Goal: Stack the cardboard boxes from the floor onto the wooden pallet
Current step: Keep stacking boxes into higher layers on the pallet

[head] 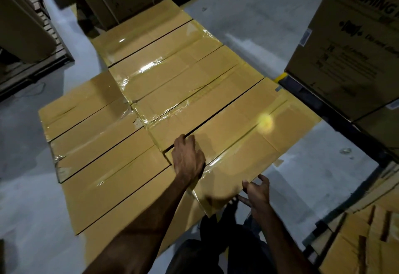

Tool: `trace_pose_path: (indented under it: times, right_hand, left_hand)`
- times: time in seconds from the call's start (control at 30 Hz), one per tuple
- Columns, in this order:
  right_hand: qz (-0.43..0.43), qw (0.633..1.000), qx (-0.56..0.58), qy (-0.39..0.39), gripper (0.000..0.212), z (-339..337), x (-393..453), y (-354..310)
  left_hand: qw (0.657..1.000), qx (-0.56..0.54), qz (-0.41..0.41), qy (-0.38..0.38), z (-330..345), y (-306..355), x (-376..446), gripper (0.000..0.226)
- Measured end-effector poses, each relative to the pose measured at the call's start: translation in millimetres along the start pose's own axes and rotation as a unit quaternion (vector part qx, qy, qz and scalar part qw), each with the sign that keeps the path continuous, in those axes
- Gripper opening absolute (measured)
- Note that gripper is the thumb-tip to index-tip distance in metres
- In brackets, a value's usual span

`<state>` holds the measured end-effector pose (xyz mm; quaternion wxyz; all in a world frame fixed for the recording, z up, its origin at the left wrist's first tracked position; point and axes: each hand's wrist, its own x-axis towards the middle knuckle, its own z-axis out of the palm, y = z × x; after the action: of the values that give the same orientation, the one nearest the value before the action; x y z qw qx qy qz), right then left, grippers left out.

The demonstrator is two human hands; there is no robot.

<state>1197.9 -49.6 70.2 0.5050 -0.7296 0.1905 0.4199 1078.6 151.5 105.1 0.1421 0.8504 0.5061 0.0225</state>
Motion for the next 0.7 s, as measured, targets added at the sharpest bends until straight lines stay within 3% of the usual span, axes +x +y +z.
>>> trace_pose_path:
  times: [0.23,0.37,0.5,0.7]
  right_hand:
    - [0.028,0.999,0.029,-0.025,0.063,-4.5,-5.7,-7.1]
    - [0.035,0.999,0.022,-0.035,0.06,-4.6,-6.0,-9.3]
    - [0.03,0.999,0.01,-0.042,0.058,-2.8,-4.8,-9.3]
    - [0.038,0.999,0.01,-0.034,0.07,2.9,-4.6,-9.2]
  left_hand:
    - [0.967,-0.131,-0.212,0.048,24.2,-31.6,-41.0,0.091]
    - [0.902,-0.309,-0.295,0.059,28.0,-30.6,-44.6,0.109]
    - [0.84,-0.421,-0.338,0.056,31.6,-35.7,-39.1,0.121]
    - [0.828,-0.444,-0.342,0.04,32.4,-44.2,-29.3,0.126]
